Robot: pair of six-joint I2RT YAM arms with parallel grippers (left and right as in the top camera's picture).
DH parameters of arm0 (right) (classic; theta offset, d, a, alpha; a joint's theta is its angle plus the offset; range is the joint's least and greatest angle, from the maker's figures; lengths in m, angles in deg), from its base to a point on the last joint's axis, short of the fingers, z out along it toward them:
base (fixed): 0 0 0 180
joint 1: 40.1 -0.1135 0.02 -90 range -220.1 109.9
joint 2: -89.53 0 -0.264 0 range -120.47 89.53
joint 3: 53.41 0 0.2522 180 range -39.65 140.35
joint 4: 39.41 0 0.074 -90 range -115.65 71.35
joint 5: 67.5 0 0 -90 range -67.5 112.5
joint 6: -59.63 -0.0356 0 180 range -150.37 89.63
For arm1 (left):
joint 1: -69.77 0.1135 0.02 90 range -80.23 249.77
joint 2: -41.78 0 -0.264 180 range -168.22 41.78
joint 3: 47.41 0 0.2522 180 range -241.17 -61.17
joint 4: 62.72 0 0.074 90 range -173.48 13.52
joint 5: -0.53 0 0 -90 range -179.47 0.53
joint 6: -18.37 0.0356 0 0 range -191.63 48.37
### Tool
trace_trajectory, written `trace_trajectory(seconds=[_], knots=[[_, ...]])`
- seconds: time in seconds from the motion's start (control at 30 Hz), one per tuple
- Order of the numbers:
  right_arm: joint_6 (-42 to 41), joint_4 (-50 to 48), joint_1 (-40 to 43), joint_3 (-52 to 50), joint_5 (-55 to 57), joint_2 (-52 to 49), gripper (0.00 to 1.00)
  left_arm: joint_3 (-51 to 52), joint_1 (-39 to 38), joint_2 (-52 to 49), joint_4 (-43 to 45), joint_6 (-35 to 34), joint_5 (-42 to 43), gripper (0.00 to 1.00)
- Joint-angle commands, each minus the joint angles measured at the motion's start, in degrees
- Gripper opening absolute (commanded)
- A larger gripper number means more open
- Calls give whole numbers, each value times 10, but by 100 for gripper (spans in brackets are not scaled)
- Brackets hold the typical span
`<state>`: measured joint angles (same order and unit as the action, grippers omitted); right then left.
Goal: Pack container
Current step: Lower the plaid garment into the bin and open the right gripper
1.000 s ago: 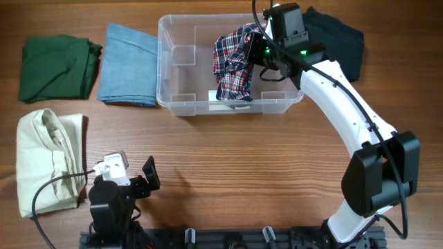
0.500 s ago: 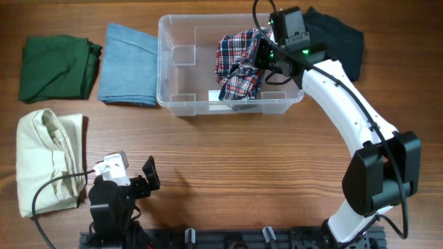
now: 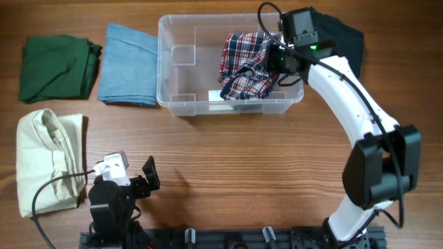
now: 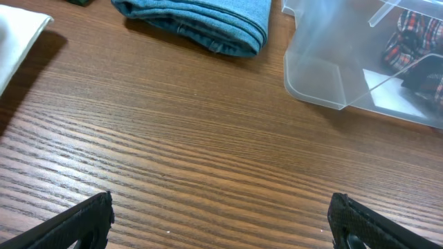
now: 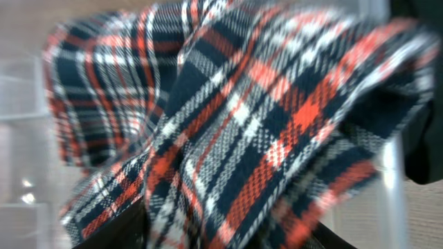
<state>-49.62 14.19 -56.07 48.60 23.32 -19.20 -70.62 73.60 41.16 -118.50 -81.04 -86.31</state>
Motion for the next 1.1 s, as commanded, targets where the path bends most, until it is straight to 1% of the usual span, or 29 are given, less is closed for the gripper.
trace_trajectory(seconds=[0.0,0.2,0.33,0.47,0.67,0.77,0.83,0.9,1.03,1.07], knots=[[29,3,-1,13,16,-24,56,0,3,5,-6,-9,11,100],[61,13,-1,13,66,-24,57,0,3,5,-6,-9,11,100],[102,21,-1,13,87,-24,57,0,3,5,-6,-9,11,100],[142,13,-1,13,88,-25,55,0,3,5,-6,-9,11,100],[205,-8,-3,13,85,-33,49,0,3,5,-6,-9,11,100],[238,-12,-7,13,69,-44,49,0,3,5,-6,-9,11,100],[238,-13,-14,13,67,-49,49,0,3,5,-6,-9,11,100],[243,-19,-23,14,67,-49,54,0,3,5,-6,-9,11,100],[252,-14,-38,39,69,-46,70,0,3,5,-6,-9,11,100],[252,-8,-39,49,70,-46,72,0,3,5,-6,-9,11,100]])
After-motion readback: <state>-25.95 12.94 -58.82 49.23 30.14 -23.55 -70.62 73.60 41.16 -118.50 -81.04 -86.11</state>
